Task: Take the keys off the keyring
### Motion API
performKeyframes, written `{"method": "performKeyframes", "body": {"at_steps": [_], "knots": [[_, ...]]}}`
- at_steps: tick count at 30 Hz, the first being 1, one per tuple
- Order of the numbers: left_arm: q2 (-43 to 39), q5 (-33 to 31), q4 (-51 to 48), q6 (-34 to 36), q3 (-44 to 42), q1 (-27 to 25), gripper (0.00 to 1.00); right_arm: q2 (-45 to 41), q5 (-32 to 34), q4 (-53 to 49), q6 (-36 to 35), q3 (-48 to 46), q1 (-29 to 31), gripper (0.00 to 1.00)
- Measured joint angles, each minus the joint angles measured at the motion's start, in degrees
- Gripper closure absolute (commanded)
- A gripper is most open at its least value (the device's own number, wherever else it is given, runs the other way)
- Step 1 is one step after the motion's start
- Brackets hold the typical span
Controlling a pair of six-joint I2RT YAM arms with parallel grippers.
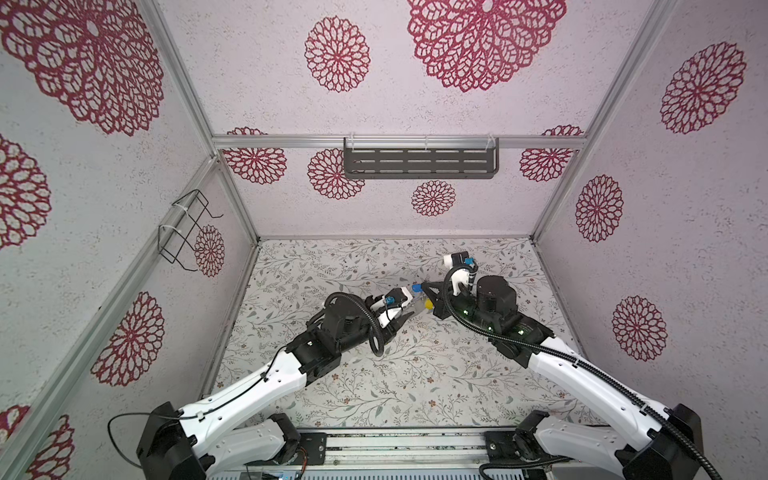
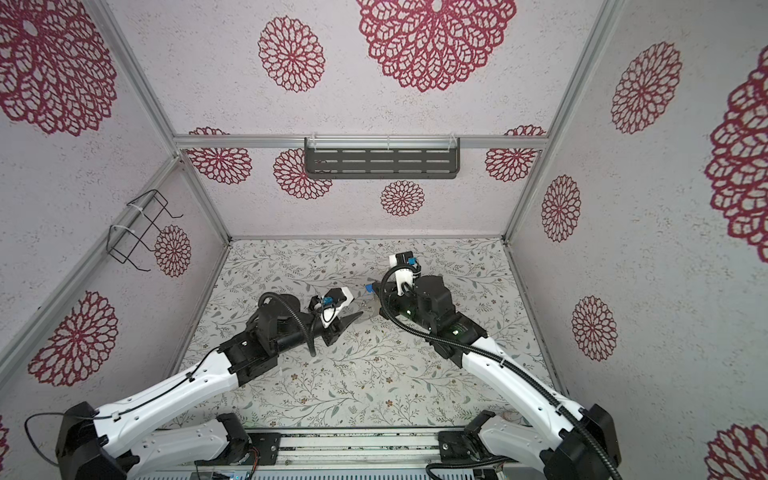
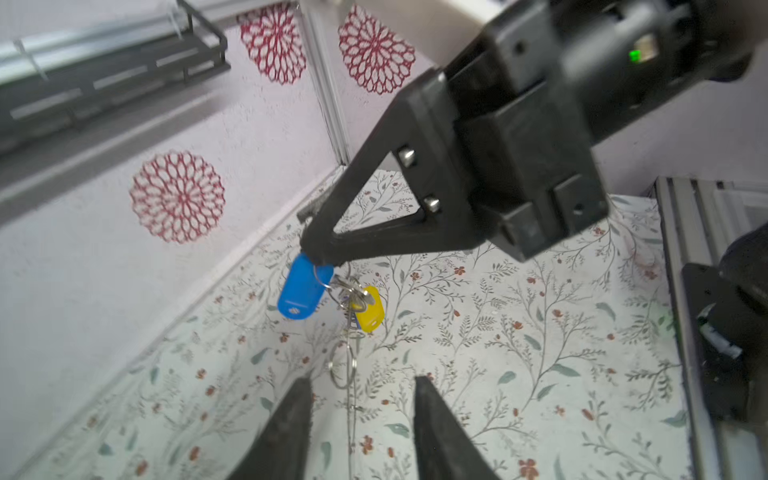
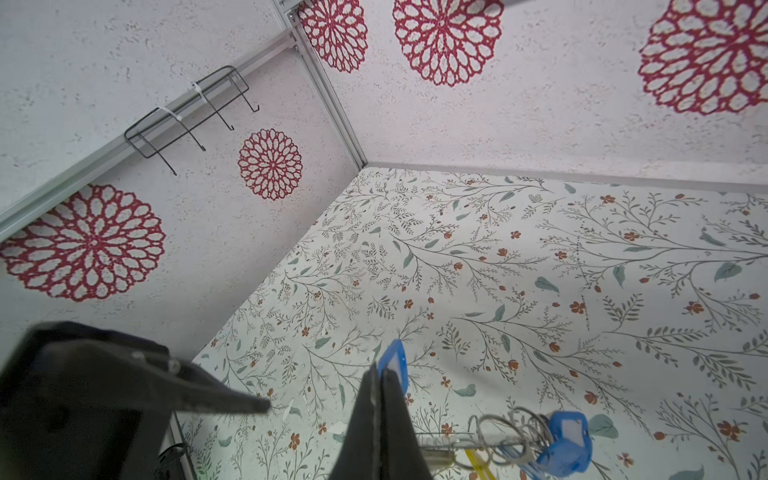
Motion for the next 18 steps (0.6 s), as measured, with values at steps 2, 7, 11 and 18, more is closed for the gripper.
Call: {"method": "performKeyframes", "body": {"at_steps": [2, 7, 11, 18], "knots": [[2.4, -3.0, 0.1, -2.8, 1.6, -0.2, 0.76, -0.2, 0.5, 0.1, 0.7, 0.0, 0.0, 1.0], [3.5, -7.4, 7.2, -6.8, 1.4, -0.7, 0.68, -1.4, 1.1, 0.0, 1.6, 0.0, 0.1, 1.0], [3.3, -8.9, 12.4, -8.0, -1.4, -1.6, 0.68, -2.0, 2.1, 0.0, 1.8, 0.1, 0.2, 1.0], [2.4, -15.2, 14.9, -8.9, -2.6, -7.0, 0.7, -2.0, 4.9, -1.2, 3.1, 0.2, 0.2, 1.0]]}}
